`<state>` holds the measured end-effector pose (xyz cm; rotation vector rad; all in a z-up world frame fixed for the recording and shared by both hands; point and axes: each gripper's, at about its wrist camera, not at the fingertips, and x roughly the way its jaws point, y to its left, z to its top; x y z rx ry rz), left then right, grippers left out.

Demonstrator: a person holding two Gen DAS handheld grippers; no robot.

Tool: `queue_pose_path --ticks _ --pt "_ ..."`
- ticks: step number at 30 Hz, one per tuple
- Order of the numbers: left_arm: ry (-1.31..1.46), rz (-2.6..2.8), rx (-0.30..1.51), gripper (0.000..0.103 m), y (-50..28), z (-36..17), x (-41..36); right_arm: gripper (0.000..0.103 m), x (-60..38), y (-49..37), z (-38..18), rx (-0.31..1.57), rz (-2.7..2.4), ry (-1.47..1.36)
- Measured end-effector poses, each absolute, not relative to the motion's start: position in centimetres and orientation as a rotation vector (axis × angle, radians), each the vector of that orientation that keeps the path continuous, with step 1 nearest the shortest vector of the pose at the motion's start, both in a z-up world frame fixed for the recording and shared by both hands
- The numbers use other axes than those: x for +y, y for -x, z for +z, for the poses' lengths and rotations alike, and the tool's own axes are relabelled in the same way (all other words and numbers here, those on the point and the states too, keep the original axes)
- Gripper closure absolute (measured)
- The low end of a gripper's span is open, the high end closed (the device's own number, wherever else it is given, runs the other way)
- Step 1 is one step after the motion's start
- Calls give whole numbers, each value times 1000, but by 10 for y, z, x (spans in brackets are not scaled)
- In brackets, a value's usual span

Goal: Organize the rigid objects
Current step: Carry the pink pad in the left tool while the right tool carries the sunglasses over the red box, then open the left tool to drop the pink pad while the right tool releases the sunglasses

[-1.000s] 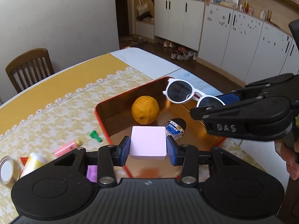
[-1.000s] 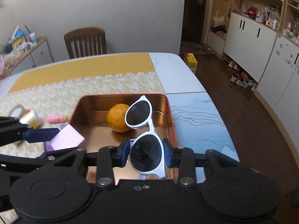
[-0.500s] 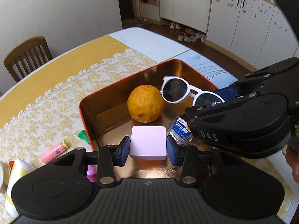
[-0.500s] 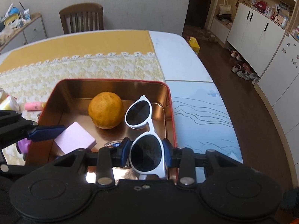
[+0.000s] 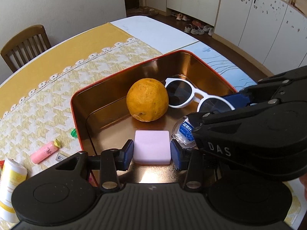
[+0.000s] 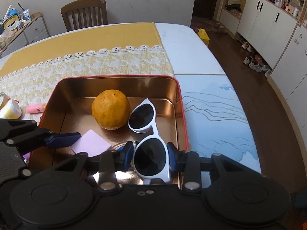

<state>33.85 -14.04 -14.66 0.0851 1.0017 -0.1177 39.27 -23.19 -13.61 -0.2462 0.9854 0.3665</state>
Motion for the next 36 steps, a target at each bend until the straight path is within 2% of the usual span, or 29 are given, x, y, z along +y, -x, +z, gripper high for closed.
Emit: queue_pose_path --ticks 9,19,23,36 --pt "-19 -128 998 62 -333 -141 -136 65 -236 -385 -130 969 383 241" --pt "-1 -139 926 56 -313 -121 -128 51 -244 -363 -105 909 422 195" --pt "9 -139 896 55 -302 -110 -123 50 -246 -352 -93 888 428 172" --pt "32 -162 803 51 -254 -74 -90 37 -244 -308 -64 817 431 99"
